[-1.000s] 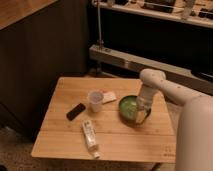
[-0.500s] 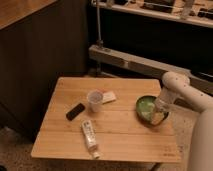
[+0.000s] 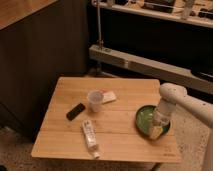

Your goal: Drag the ceramic bowl in a circle

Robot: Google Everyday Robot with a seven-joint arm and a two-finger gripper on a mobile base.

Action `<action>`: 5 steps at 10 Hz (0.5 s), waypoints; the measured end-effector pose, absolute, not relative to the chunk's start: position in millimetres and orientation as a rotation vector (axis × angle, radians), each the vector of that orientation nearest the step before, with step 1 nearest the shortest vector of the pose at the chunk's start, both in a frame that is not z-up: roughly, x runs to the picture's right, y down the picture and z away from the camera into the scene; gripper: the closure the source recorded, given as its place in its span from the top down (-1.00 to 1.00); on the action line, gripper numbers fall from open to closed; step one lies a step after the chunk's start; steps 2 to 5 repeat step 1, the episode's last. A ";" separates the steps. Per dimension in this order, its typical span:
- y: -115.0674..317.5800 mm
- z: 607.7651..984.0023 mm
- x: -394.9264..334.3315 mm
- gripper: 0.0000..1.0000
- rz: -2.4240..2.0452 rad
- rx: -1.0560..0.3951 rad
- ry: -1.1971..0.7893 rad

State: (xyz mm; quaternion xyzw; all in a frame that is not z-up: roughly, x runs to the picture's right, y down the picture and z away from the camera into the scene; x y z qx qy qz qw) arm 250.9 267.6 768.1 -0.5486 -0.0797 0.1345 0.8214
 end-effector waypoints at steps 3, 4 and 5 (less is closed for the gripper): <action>276.3 764.3 253.5 -1.00 0.293 -1.171 -0.159; 276.3 764.3 253.5 -1.00 0.293 -1.171 -0.159; 276.3 764.3 253.5 -1.00 0.293 -1.171 -0.159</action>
